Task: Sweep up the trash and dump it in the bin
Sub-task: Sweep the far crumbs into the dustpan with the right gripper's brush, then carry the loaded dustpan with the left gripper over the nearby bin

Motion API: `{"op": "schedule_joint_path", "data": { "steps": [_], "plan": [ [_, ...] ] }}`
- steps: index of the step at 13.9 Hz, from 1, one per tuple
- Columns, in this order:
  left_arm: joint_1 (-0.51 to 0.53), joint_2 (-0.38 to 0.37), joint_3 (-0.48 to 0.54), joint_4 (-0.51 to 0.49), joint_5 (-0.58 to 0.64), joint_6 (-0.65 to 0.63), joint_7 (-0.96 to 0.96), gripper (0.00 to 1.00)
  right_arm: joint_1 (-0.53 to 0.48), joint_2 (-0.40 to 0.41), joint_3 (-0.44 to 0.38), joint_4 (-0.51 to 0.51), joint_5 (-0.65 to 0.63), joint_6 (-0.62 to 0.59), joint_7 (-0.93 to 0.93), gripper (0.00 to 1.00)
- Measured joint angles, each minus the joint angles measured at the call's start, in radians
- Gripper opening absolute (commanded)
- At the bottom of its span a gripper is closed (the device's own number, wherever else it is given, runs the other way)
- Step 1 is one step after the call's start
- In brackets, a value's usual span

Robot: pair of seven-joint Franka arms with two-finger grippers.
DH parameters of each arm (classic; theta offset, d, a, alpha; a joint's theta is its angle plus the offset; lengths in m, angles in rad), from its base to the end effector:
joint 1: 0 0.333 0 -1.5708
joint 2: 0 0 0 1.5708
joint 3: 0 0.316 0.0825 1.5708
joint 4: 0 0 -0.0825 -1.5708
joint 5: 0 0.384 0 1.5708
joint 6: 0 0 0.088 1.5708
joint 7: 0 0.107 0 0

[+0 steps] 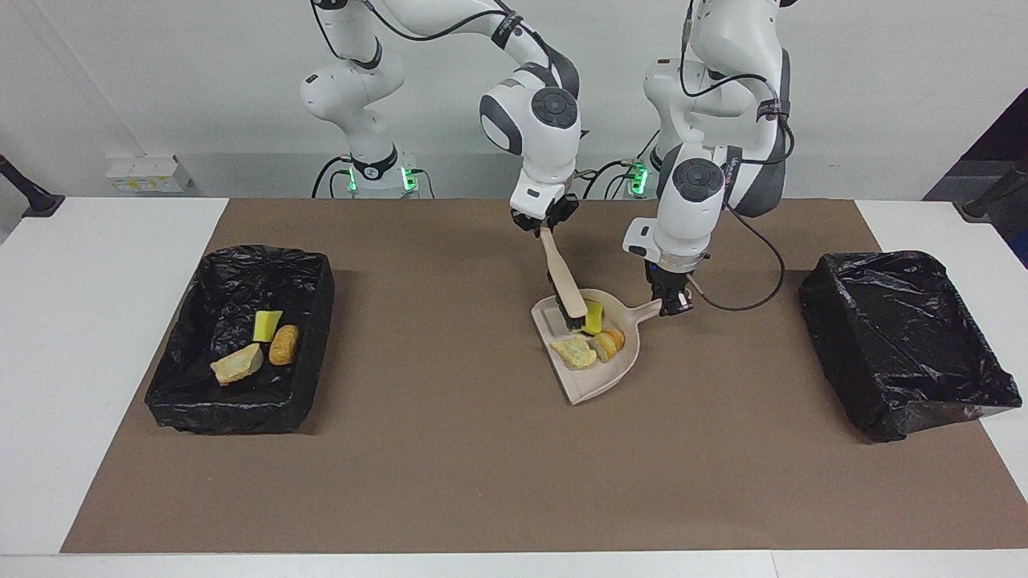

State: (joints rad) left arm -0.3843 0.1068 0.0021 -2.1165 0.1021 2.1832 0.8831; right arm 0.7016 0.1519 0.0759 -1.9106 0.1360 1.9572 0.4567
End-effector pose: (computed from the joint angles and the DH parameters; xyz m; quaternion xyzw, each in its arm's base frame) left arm 0.5161 -0.2034 0.3605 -0.7874 0.6147 0.0296 0.0350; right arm 0.4104 0.4146 0.4095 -0.9878 -0.1304 0.0817 0.0245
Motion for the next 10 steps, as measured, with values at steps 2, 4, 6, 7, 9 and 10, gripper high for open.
{"op": "schedule_joint_path", "data": {
  "steps": [2, 4, 6, 7, 9, 10],
  "plan": [
    [0.018, 0.002, 0.003, -0.002, -0.019, 0.022, 0.051, 0.00, -0.029, -0.037, -0.006, 0.001, 0.000, -0.033, 0.000, 0.00],
    [0.054, 0.007, 0.005, -0.006, -0.065, 0.043, 0.137, 0.00, -0.073, -0.090, -0.010, 0.001, 0.000, -0.089, 0.000, 0.00],
    [0.097, 0.011, 0.008, -0.007, -0.152, 0.051, 0.237, 0.00, -0.102, -0.134, -0.011, 0.001, 0.000, -0.144, 0.000, 0.00],
    [0.118, 0.012, 0.008, -0.007, -0.187, 0.054, 0.283, 0.00, -0.105, -0.149, -0.011, -0.002, 0.000, -0.154, 0.011, 0.00],
    [0.136, 0.012, 0.009, -0.008, -0.207, 0.055, 0.316, 0.00, -0.100, -0.164, -0.008, -0.018, 0.000, -0.154, 0.053, 0.00],
    [0.142, 0.012, 0.009, -0.008, -0.209, 0.056, 0.321, 0.00, -0.092, -0.172, -0.007, -0.034, 0.000, -0.154, 0.076, 0.00]
  ]
}}
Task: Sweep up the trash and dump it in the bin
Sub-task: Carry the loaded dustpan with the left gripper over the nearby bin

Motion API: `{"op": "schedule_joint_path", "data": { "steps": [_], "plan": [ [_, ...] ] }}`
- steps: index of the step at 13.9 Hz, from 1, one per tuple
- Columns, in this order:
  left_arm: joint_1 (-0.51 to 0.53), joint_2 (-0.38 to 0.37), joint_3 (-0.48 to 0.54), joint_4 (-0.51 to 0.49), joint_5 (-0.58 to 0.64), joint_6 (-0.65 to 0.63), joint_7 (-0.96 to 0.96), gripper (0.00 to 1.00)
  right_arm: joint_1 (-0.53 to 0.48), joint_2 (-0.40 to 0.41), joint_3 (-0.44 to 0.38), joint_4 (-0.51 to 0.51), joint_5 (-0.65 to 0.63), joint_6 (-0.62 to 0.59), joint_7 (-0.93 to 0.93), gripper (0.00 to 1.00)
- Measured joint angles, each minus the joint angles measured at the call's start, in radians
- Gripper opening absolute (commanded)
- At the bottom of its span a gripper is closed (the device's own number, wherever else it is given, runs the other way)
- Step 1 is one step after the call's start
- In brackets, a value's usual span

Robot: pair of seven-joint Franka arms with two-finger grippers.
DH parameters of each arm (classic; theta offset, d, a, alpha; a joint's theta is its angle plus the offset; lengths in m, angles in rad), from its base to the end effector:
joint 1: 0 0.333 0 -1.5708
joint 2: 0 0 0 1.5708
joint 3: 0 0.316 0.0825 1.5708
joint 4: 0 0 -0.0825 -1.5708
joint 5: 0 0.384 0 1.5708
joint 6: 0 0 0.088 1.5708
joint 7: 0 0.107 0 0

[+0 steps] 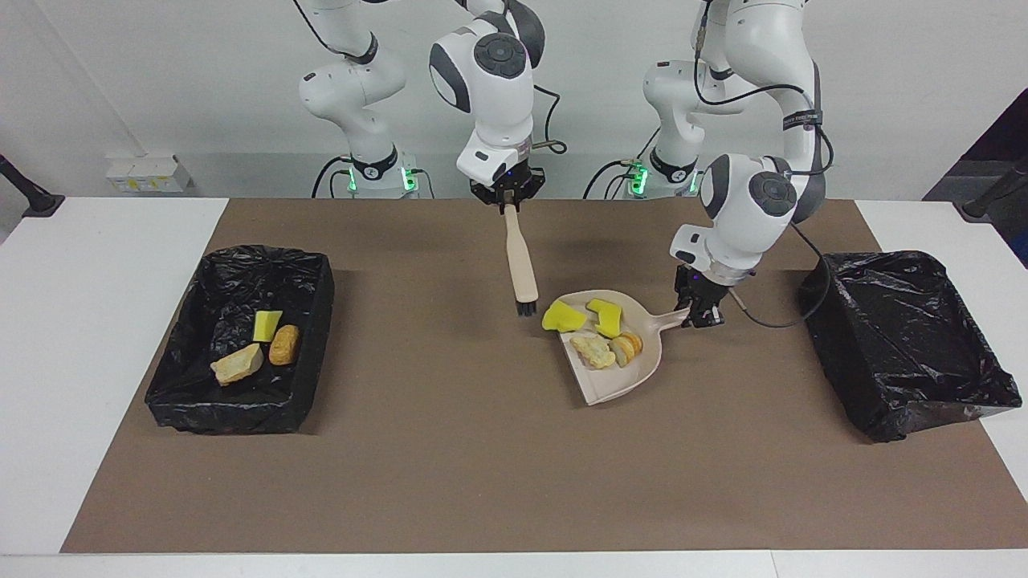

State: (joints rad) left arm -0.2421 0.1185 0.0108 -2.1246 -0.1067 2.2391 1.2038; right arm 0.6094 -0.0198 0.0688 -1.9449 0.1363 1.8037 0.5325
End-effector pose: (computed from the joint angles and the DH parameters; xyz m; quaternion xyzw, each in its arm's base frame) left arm 0.5432 -0.1312 0.3552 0.7741 -0.6317 0.0175 0.0373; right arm 0.4130 0.3476 0.4785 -0.9947 -0.0528 0.0865 0.0186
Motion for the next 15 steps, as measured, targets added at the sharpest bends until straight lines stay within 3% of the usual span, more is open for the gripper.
{"op": "schedule_joint_path", "data": {
  "steps": [2, 4, 6, 10, 15],
  "plan": [
    [0.044, 0.000, 0.000, 0.001, -0.071, 0.001, 0.097, 0.00, 0.022, -0.018, 0.001, -0.035, 0.000, 0.013, 0.048, 0.00],
    [0.128, 0.000, 0.003, 0.001, -0.248, -0.001, 0.313, 0.00, 0.046, -0.047, 0.003, -0.082, 0.000, 0.037, 0.103, 0.00],
    [0.196, 0.000, 0.004, 0.007, -0.312, -0.018, 0.406, 0.00, 0.072, -0.076, 0.004, -0.120, 0.000, 0.053, 0.163, 0.00],
    [0.231, -0.004, 0.008, 0.124, -0.268, -0.134, 0.414, 0.00, 0.213, -0.078, 0.009, -0.156, 0.002, 0.147, 0.355, 0.00],
    [0.378, 0.019, 0.015, 0.336, -0.077, -0.344, 0.466, 0.00, 0.389, 0.041, 0.014, -0.173, 0.020, 0.341, 0.516, 0.00]
  ]
}}
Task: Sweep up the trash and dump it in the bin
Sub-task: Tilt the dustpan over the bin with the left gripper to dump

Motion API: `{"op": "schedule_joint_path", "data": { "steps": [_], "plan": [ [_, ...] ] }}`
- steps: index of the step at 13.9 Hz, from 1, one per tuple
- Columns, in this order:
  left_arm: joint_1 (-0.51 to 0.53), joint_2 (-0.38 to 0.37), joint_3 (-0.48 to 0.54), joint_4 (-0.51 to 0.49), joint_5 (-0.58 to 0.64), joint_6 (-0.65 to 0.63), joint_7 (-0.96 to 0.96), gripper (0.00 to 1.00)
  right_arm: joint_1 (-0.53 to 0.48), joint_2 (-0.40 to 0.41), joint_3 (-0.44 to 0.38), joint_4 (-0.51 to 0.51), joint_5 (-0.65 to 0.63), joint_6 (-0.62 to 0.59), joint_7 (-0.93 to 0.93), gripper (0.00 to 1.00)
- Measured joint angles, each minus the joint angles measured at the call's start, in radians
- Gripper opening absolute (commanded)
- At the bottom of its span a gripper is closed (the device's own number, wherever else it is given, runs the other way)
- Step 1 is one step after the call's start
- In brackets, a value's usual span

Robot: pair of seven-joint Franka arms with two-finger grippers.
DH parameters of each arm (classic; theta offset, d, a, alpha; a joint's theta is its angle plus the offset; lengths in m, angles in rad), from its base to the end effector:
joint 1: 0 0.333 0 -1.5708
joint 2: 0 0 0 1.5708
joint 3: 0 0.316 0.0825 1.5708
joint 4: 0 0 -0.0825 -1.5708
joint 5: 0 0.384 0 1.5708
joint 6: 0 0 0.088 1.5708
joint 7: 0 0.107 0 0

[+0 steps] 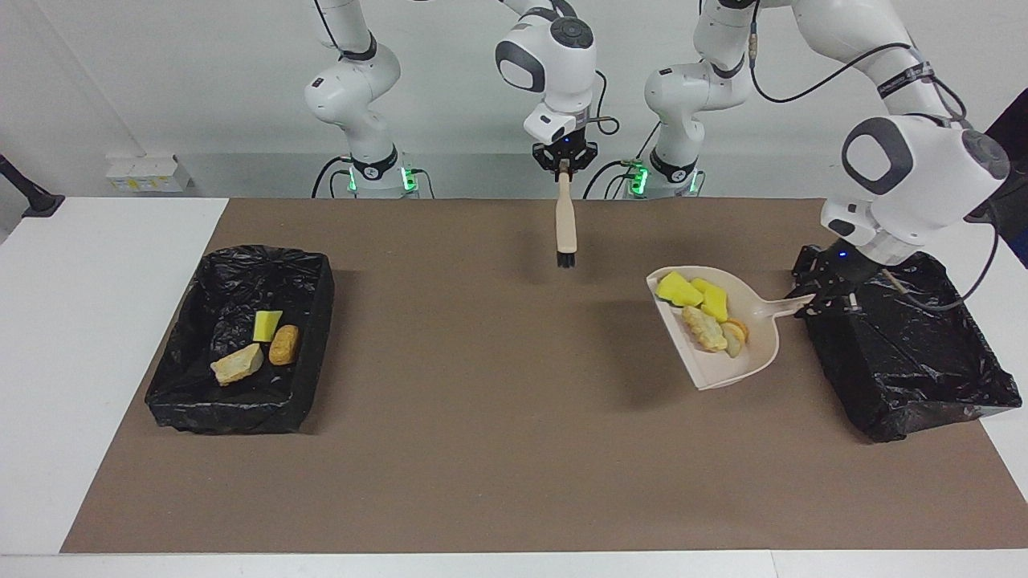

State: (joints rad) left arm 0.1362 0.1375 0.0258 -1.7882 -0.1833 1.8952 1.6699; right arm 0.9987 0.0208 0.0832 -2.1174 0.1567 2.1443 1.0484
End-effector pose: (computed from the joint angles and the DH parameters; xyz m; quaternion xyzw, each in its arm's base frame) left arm 0.5933 0.0828 0.4701 0.7468 -0.6595 0.0578 0.0635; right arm 0.2508 0.4852 0.4044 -0.9974 0.0256 0.0569 0.0350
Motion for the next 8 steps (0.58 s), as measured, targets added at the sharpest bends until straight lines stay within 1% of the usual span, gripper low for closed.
{"op": "schedule_joint_path", "data": {
  "steps": [1, 3, 6, 8],
  "plan": [
    [0.038, 0.014, 0.002, 0.034, 0.009, -0.023, 0.044, 0.00, 0.022, 0.034, 0.000, -0.001, 0.000, 0.039, 0.012, 0.00],
    [0.119, 0.045, 0.003, 0.095, 0.038, -0.065, 0.136, 0.00, 0.038, 0.081, 0.000, -0.001, 0.000, 0.073, 0.015, 0.00],
    [0.216, 0.102, 0.003, 0.208, 0.125, -0.119, 0.272, 0.00, 0.032, 0.093, -0.005, -0.003, 0.000, 0.070, 0.012, 0.00],
    [0.267, 0.135, 0.004, 0.275, 0.178, -0.123, 0.347, 0.00, 0.029, 0.095, -0.006, -0.012, 0.000, 0.069, 0.000, 0.00]
  ]
}}
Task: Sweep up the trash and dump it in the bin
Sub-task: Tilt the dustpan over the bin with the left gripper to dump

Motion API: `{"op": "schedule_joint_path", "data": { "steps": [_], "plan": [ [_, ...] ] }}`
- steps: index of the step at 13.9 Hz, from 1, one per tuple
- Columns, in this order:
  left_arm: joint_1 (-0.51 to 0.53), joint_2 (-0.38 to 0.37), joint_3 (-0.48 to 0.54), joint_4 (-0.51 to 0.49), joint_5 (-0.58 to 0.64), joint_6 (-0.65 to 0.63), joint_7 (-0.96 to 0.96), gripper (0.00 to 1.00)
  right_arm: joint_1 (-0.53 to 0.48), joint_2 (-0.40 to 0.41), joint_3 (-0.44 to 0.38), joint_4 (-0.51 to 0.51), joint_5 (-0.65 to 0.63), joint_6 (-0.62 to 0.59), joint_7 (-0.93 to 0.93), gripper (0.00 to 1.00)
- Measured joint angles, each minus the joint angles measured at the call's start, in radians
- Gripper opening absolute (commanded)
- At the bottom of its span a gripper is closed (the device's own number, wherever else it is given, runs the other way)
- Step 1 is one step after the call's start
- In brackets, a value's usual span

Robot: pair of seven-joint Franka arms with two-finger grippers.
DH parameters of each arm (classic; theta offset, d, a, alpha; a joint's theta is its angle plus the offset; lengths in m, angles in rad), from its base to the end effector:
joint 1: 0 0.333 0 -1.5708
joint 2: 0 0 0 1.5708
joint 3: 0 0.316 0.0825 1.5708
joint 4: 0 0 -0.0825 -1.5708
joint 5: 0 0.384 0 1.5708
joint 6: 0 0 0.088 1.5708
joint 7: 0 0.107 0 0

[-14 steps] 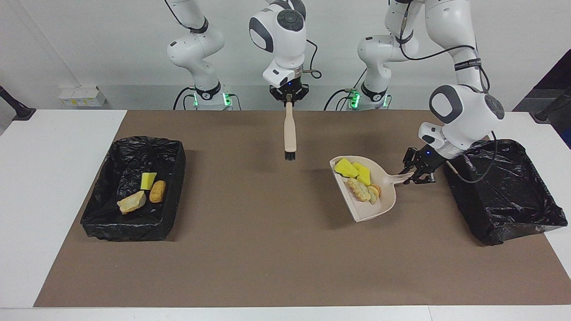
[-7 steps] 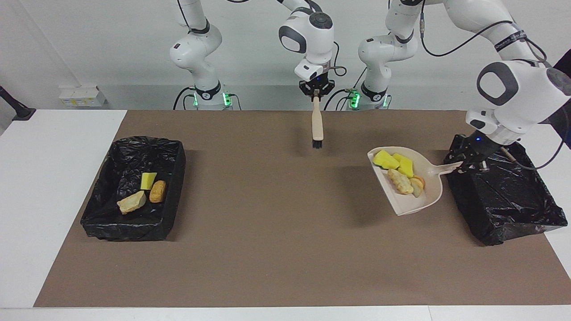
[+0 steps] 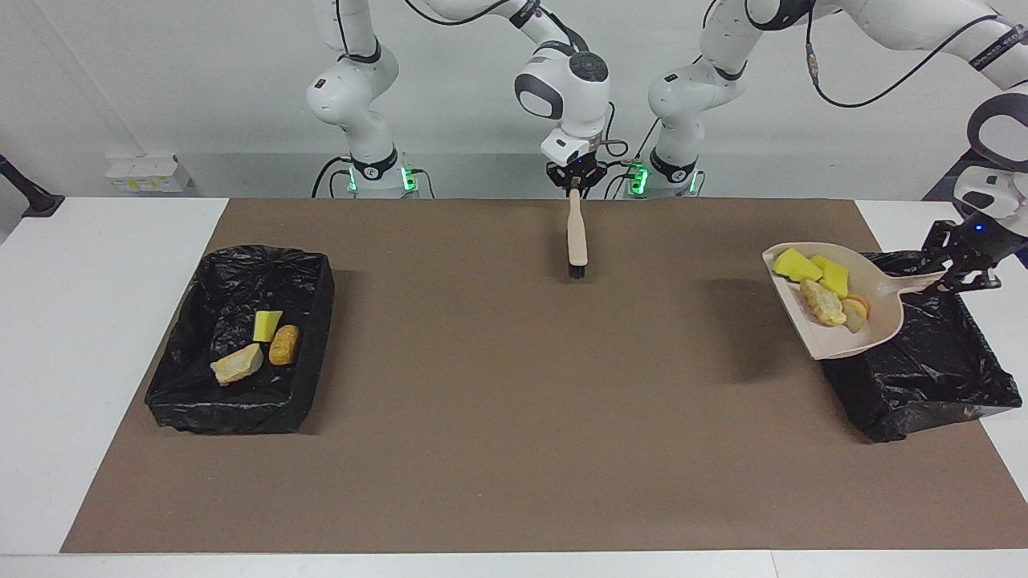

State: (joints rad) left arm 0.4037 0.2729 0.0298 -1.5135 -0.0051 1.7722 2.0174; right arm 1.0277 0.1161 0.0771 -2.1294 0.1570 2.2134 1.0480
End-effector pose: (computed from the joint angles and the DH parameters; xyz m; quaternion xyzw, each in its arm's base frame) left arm 0.5853 0.2681 0.5053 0.7024 -0.7117 -0.0038 0.0061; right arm 0.2451 0.4977 0.3526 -0.9975 0.0199 0.0661 0.0174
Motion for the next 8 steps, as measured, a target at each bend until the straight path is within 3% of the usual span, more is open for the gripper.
{"op": "schedule_joint_path", "data": {
  "steps": [6, 7, 8],
  "plan": [
    [0.074, 0.102, -0.005, 0.184, 0.268, 0.138, 0.073, 0.00, -0.015, 0.014, -0.003, -0.032, 0.017, 0.012, -0.074, 0.02],
    [0.069, 0.111, -0.012, 0.190, 0.336, 0.168, 0.045, 0.00, -0.014, 0.018, -0.003, -0.032, 0.017, 0.022, -0.074, 0.11],
    [0.057, 0.118, -0.017, 0.190, 0.413, 0.185, -0.009, 0.00, -0.014, 0.020, -0.003, -0.031, 0.017, 0.026, -0.074, 0.26]
  ]
}}
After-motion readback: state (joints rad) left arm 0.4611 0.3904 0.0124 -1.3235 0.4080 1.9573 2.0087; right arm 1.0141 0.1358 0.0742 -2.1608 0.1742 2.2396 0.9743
